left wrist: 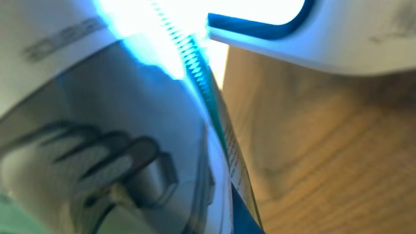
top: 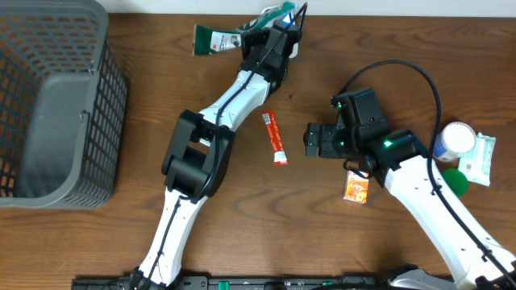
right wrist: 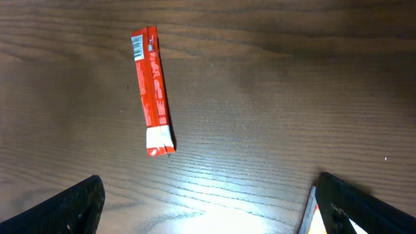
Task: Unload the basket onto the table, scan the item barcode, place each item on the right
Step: 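Hold the glove pack against the white scanner, then carry the glove pack down and right, set it near the jar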
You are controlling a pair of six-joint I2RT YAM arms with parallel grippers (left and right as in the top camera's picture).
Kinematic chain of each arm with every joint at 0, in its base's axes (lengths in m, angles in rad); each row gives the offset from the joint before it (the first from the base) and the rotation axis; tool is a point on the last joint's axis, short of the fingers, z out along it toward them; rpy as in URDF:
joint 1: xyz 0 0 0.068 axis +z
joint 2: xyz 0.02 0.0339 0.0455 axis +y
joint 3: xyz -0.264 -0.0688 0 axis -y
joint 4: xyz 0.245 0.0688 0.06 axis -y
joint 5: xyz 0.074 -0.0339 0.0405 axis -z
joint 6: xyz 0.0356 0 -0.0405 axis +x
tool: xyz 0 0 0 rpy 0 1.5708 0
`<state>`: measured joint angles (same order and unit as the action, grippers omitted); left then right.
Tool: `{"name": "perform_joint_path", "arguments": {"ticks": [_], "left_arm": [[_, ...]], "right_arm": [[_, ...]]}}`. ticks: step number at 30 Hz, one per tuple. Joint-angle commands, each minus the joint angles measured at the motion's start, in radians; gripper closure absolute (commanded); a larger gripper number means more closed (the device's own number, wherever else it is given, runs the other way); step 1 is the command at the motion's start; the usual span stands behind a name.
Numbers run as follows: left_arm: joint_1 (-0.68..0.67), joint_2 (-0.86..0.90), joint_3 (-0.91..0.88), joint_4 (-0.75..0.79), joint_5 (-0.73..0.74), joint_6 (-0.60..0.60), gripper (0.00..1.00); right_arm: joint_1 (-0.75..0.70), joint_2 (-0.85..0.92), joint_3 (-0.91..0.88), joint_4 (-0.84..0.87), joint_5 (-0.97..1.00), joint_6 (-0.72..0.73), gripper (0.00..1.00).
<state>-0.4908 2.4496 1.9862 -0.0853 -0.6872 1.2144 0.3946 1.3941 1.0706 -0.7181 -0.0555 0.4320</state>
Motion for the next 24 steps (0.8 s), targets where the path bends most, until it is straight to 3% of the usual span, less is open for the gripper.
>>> {"name": "perform_joint_path", "arguments": {"ticks": [1,6,11,14,19,22,24], "left_arm": [[0.011,-0.129,-0.004,0.024,-0.005,0.023,0.93],[0.028,-0.259,-0.004,0.002,-0.005,-0.087,0.93],[0.036,-0.422,-0.004,-0.199,-0.004,-0.47,0.93],[0.036,-0.51,-0.004,-0.398,0.039,-0.735,0.93],[0.047,-0.625,-0.004,-0.772,0.45,-1.083,0.93],[0.056,-0.64,-0.004,-0.899,0.783,-1.149,0.93],[0.057,-0.637,-0.005,-0.942,0.916,-1.149,0.93]], "right_arm": [[-0.007,0.0,0.003,-0.001,0.006,-0.007,0.01],[-0.007,0.0,0.003,-0.002,0.006,-0.007,0.01],[-0.007,0.0,0.003,-0.002,0.006,-0.007,0.01],[-0.007,0.0,0.003,-0.001,0.006,-0.007,0.01],[-0.007,0.0,0.003,-0.002,0.006,-0.007,0.01],[-0.007,0.0,0.003,-0.001,0.006,-0.007,0.01],[-0.008,-0.003,0.01,0.01,-0.002,-0.01,0.01]]}}
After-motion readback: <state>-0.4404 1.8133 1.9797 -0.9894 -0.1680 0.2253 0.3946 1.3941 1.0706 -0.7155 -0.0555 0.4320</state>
